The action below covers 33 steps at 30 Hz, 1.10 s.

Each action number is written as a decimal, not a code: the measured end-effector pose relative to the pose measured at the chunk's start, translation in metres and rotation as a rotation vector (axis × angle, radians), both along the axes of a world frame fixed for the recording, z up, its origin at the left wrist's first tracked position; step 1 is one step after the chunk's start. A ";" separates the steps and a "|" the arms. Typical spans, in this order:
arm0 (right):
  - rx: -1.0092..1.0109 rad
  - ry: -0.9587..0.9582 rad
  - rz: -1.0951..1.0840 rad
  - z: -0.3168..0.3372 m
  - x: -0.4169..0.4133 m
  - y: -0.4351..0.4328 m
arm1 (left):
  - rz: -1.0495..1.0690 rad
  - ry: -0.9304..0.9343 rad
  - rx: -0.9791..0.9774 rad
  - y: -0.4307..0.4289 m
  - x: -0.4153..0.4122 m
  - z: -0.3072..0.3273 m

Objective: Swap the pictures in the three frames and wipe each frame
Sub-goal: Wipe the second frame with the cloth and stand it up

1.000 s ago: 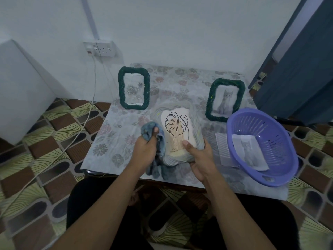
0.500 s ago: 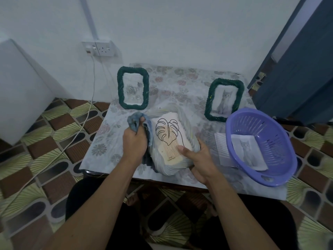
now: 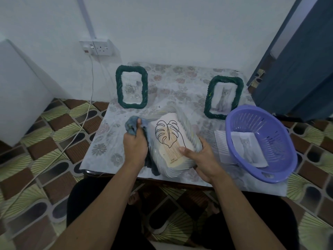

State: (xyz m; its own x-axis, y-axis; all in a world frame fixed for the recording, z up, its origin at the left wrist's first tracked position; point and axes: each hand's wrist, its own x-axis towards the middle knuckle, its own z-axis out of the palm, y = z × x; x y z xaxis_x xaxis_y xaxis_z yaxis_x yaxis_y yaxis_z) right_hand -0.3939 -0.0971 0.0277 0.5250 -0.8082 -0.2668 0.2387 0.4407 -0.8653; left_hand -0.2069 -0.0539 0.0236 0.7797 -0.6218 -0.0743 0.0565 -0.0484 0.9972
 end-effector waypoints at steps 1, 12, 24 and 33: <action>-0.003 -0.007 0.001 0.000 0.001 0.000 | 0.027 0.009 -0.015 0.000 -0.001 0.001; -0.044 0.013 0.019 0.004 0.003 -0.004 | -0.093 -0.086 0.021 0.002 0.010 -0.010; -0.052 -0.017 0.044 0.006 0.010 0.002 | 0.006 0.587 -0.106 0.003 0.009 0.005; -0.080 0.021 0.079 0.001 0.008 -0.001 | -0.170 0.673 -0.212 0.014 0.038 0.001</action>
State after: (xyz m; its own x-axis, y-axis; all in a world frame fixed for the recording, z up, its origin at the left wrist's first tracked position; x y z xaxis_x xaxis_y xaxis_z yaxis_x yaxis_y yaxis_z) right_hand -0.3862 -0.0983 0.0290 0.5829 -0.7838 -0.2142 0.1876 0.3863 -0.9031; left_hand -0.1693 -0.0397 0.0243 0.4983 -0.7849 -0.3683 0.6705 0.0795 0.7376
